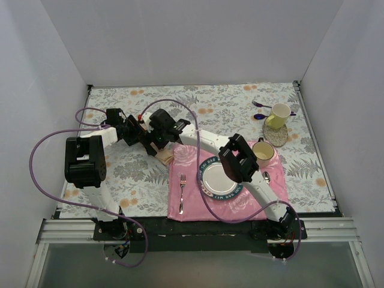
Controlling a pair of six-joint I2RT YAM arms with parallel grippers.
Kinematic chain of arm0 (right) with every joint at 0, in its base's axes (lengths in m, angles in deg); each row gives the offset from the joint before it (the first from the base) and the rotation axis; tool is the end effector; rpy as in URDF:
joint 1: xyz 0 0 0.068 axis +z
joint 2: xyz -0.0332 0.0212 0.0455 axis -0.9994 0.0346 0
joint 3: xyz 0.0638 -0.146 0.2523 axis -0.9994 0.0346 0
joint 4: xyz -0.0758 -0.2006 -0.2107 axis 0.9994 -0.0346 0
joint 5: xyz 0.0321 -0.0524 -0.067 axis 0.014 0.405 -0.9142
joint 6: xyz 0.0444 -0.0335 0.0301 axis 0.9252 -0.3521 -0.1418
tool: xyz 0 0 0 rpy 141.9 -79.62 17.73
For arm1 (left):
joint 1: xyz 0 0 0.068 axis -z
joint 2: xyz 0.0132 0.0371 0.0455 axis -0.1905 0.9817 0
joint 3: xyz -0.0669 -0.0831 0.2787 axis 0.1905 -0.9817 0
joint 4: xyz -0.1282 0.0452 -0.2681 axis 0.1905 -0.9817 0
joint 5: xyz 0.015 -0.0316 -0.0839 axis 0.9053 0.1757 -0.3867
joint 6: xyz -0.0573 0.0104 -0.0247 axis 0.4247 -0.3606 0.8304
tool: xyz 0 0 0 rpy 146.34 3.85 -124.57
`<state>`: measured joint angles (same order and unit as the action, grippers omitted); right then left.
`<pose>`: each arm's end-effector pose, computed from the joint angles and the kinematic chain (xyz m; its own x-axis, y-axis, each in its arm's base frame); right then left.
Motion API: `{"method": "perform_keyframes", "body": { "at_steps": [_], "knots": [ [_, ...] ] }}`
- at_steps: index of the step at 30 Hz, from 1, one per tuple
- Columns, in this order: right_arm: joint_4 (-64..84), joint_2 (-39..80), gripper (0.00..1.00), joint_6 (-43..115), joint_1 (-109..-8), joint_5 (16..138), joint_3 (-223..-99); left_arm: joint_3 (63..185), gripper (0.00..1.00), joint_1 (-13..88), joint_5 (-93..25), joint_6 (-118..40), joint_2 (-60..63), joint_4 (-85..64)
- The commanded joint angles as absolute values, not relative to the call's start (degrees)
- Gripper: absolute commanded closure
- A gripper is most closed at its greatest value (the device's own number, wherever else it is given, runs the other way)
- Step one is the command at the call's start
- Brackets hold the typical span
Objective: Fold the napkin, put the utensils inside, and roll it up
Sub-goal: Roll the napkin with the utensil
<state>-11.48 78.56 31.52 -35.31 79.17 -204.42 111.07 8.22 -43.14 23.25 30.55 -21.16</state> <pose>0.3689 0.4979 0.1821 -0.4406 -0.5070 -0.7408 -0.8415 0.5206 0.1442 0.4086 0.0052 0.1385 -0.3460 -0.9358 0.0674 -0.7352 0.2258 -0.6392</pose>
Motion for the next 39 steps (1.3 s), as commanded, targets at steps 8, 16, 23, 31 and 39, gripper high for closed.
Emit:
{"method": "perform_keyframes", "body": {
  "at_steps": [8,16,23,31,39],
  "knots": [
    [-15.43,80.90,0.01,19.51,-28.08,59.43,-211.21,109.49,0.48,8.34,-41.77,21.80,28.87,-23.06],
    [-15.52,83.45,0.01,17.04,-27.02,53.09,-211.57,109.57,0.48,8.26,-42.04,21.89,28.78,-23.15],
    [-15.61,84.25,0.08,18.62,-27.19,53.95,-211.13,110.01,0.39,8.26,-41.25,21.98,27.81,-24.12],
    [-11.57,81.26,0.28,27.57,-30.35,66.96,-205.78,110.89,0.28,5.98,-37.73,24.00,21.85,-28.24],
    [-6.04,79.68,0.38,36.81,-35.45,82.25,-200.85,107.64,0.26,3.69,-44.12,25.85,17.26,-25.97]
  ]
}}
